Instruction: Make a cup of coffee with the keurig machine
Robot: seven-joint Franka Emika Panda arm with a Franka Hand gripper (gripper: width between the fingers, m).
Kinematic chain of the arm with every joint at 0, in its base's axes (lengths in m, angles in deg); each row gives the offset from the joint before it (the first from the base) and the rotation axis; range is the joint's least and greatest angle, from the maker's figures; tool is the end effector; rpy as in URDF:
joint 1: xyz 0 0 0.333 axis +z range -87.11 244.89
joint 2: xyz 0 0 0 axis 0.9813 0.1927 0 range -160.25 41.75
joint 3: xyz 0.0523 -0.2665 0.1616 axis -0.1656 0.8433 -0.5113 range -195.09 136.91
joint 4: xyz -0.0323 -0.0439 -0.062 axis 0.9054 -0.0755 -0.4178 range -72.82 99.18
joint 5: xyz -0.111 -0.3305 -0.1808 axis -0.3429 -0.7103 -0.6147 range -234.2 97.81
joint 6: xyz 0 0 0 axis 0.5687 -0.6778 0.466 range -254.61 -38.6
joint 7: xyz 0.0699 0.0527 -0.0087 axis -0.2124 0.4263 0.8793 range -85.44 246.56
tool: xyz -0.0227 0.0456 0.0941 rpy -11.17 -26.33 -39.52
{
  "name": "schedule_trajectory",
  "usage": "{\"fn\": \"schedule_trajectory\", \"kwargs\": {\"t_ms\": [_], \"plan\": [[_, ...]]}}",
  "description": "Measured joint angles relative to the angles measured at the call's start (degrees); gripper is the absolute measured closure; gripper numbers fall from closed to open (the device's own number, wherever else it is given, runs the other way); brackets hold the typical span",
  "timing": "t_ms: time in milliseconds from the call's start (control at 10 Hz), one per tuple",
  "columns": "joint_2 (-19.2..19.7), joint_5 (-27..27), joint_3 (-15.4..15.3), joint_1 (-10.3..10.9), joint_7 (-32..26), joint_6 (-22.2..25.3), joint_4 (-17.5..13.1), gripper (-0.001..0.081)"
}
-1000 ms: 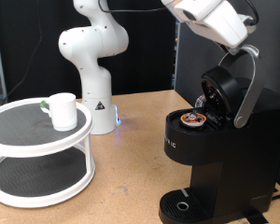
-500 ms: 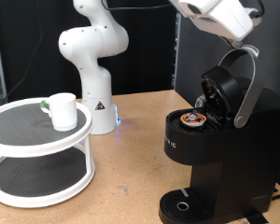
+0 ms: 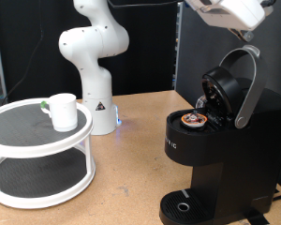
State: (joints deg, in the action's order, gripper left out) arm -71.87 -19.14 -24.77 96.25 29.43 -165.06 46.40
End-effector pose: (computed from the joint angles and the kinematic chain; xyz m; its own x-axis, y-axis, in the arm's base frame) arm 0.4979 0.1409 0.5324 0.6984 0.3945 0.5972 0.6864 -0.6057 -0.4025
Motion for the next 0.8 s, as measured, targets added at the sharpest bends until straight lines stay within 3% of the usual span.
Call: {"fn": "schedule_trajectory", "kwargs": {"t_ms": [800], "plan": [[1.0, -2.9, -3.8, 0.0, 3.3, -3.4, 0.3, 0.0799]]}}
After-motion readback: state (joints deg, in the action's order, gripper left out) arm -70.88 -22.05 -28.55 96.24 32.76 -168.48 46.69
